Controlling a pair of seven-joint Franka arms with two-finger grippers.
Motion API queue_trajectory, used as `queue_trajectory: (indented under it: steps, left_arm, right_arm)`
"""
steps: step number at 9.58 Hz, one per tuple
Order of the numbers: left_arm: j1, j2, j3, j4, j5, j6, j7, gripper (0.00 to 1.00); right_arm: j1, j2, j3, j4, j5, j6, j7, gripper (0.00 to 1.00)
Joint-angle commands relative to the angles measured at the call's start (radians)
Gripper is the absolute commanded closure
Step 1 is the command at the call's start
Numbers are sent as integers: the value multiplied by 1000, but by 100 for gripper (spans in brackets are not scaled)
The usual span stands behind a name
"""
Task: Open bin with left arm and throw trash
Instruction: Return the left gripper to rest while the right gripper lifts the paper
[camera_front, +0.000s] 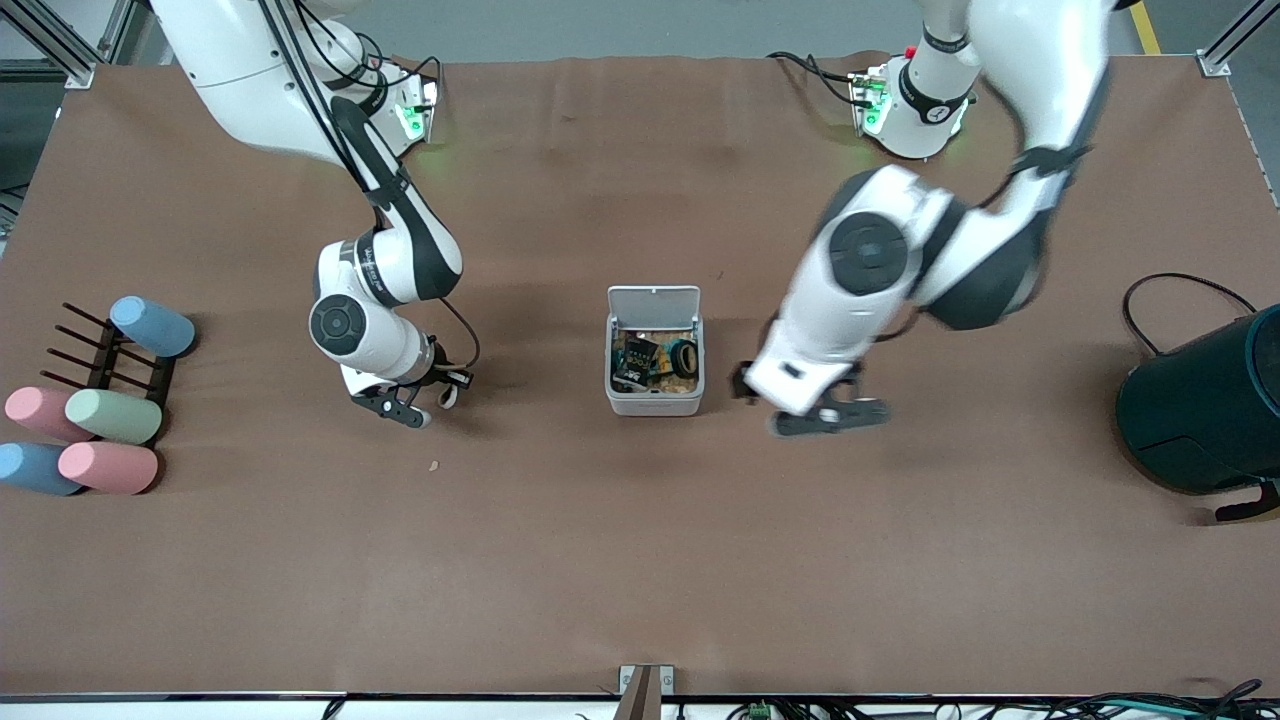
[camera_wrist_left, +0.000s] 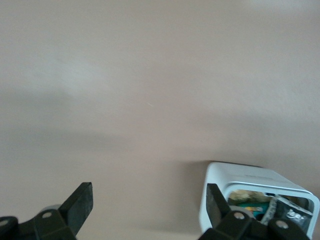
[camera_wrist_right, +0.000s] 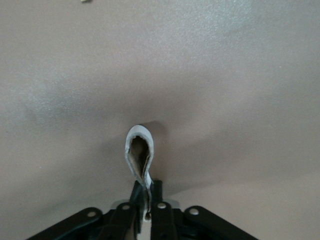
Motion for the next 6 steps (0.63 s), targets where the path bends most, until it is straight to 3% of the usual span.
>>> queue_trajectory:
  steps: [1, 3, 4, 5, 6]
  left_arm:
    - [71, -66, -6, 71, -52, -161, 151, 0]
    - [181, -167, -6, 69, -133, -229, 318, 0]
    - [215, -209, 5, 71, -142, -287, 410, 0]
    - [226, -280, 41, 68, -153, -341, 513, 0]
    - [211, -352, 147, 60, -185, -387, 611, 0]
  right_arm:
    - [-18, -24, 15, 21, -11, -45, -8, 100]
    - [-2, -79, 26, 180, -1, -285, 12, 100]
    - [39, -79, 35, 329, 24, -420, 63, 100]
    - [94, -78, 35, 433, 39, -472, 138, 100]
    - [173, -72, 35, 472, 33, -457, 206, 100]
